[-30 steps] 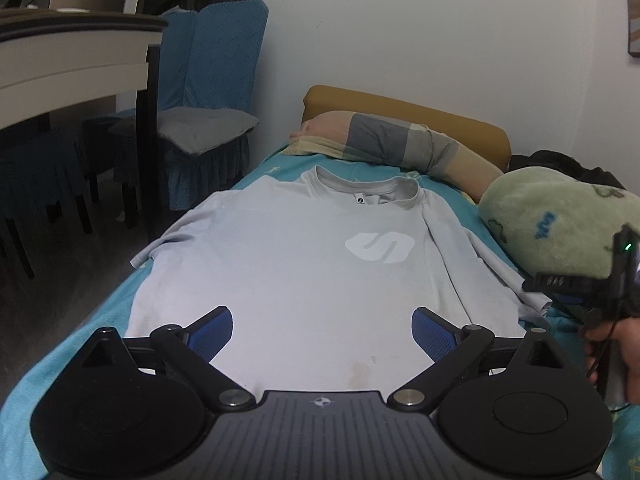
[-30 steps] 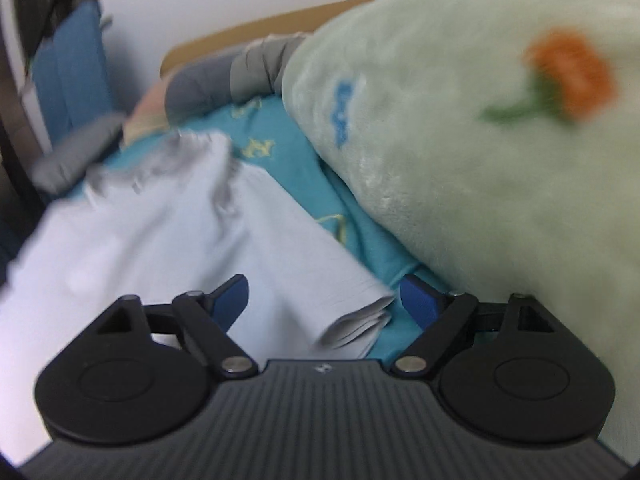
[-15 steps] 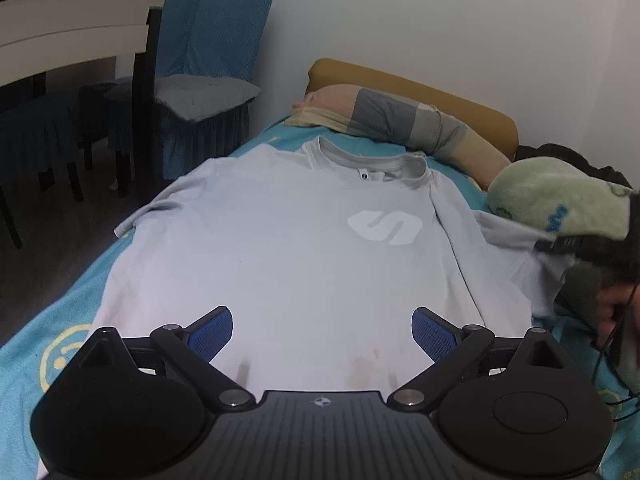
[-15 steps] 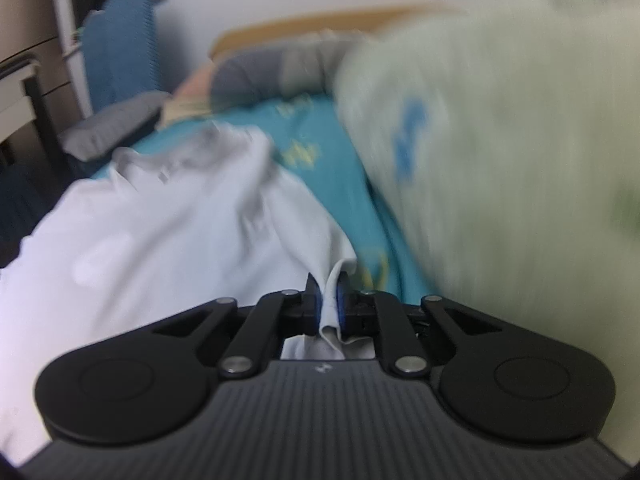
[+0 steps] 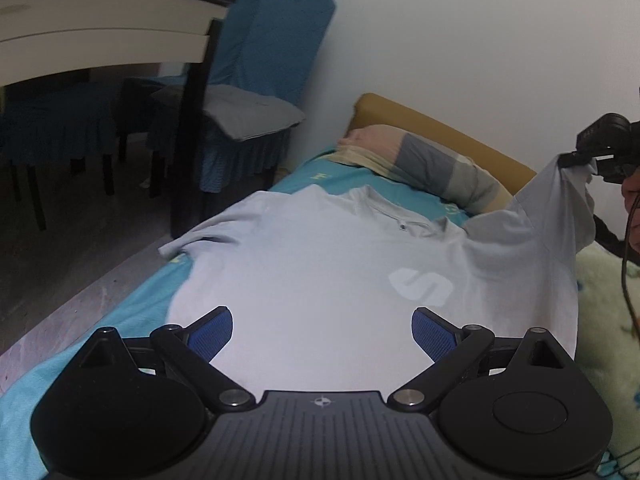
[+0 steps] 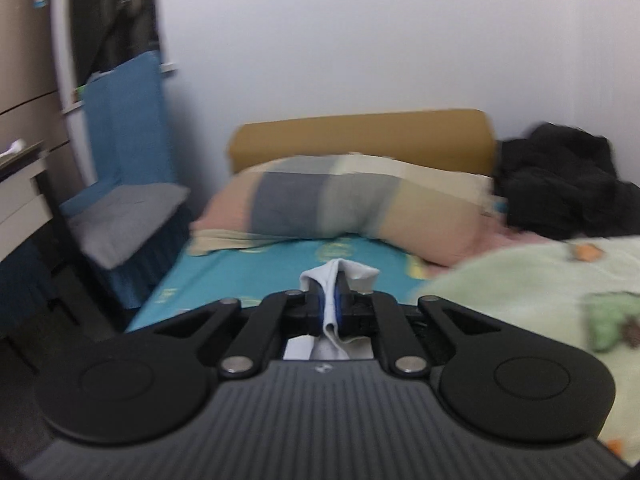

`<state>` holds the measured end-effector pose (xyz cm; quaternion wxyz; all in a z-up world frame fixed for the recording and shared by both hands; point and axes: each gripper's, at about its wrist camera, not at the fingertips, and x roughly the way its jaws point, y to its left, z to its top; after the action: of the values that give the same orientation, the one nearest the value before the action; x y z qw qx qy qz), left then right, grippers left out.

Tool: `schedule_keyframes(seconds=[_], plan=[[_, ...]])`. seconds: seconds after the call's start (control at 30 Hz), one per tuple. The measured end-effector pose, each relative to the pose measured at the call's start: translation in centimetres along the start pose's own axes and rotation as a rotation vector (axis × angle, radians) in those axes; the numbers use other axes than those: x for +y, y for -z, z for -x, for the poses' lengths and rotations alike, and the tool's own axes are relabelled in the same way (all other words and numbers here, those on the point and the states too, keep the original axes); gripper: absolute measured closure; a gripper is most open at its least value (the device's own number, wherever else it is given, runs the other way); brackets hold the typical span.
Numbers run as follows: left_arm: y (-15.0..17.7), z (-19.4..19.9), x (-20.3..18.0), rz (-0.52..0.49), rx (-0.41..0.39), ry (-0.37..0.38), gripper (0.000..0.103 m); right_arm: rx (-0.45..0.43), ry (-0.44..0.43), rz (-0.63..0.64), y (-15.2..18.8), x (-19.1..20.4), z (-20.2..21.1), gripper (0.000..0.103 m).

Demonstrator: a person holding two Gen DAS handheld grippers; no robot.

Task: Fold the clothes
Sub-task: 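Grasp the sleeve nearest the right gripper with the right gripper, then fold the sleeve and side with the right gripper toward the collar center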

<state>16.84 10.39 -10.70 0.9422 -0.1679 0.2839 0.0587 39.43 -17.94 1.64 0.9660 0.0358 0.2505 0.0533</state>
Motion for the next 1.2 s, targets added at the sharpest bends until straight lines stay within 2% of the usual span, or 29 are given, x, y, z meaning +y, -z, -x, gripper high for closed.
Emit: schedule_keyframes(seconds=[0.13, 0.23, 0.33, 0.47, 0.6, 0.63, 0.67, 0.73, 0.77, 0.87, 0.97, 1.1, 1.2], plan=[[-1.2, -0.7, 2.8, 0.079, 0.036, -0.025, 0.005, 0.075, -0.076, 0.068, 2.4, 7.9, -3.5, 0.095], [-1.6, -1.5, 4.8, 0.117, 0.067, -0.035, 0.005, 0.137, -0.133, 0.111, 5.5, 13.5, -7.4, 0.095], [-1.4, -2.8, 6.2, 0.12, 0.107, -0.059, 0.005, 0.195, -0.135, 0.202, 9.5, 17.9, -11.2, 0.095], [-1.0, -4.2, 6.9, 0.13, 0.138, -0.053, 0.005, 0.247, -0.083, 0.221, 13.2, 20.0, -14.7, 0.093], [-0.3, -5.1, 6.3, 0.092, 0.149, -0.045, 0.005, 0.272, -0.082, 0.193, 13.6, 19.1, -15.2, 0.089], [-0.2, -5.2, 6.2, 0.091, 0.155, -0.038, 0.005, 0.278, -0.104, 0.177, 13.3, 18.7, -15.0, 0.076], [0.0, -5.4, 6.1, 0.09, 0.162, -0.032, 0.006, 0.274, -0.126, 0.155, 13.0, 18.2, -14.7, 0.053], [0.4, -5.7, 5.5, 0.072, 0.17, -0.021, 0.006, 0.233, -0.146, 0.113, 12.1, 17.1, -12.8, 0.028], [0.5, -5.7, 5.2, 0.058, 0.17, -0.016, 0.006, 0.214, -0.155, 0.097, 11.7, 16.5, -11.4, 0.026], [0.7, -5.2, 4.0, 0.008, 0.149, -0.004, 0.006, 0.168, -0.187, 0.054, 10.8, 14.3, -6.4, 0.026], [1.2, -4.6, 3.1, -0.019, 0.16, 0.005, 0.006, 0.108, -0.177, 0.025, 11.1, 11.5, 0.4, 0.026], [1.7, -3.6, 2.3, 0.006, 0.184, 0.052, 0.006, 0.063, -0.157, 0.011, 13.4, 7.6, 9.9, 0.026], [2.3, -1.9, 1.3, -0.016, 0.194, 0.064, 0.008, 0.045, -0.134, 0.009, 16.0, 5.1, 15.9, 0.026]])
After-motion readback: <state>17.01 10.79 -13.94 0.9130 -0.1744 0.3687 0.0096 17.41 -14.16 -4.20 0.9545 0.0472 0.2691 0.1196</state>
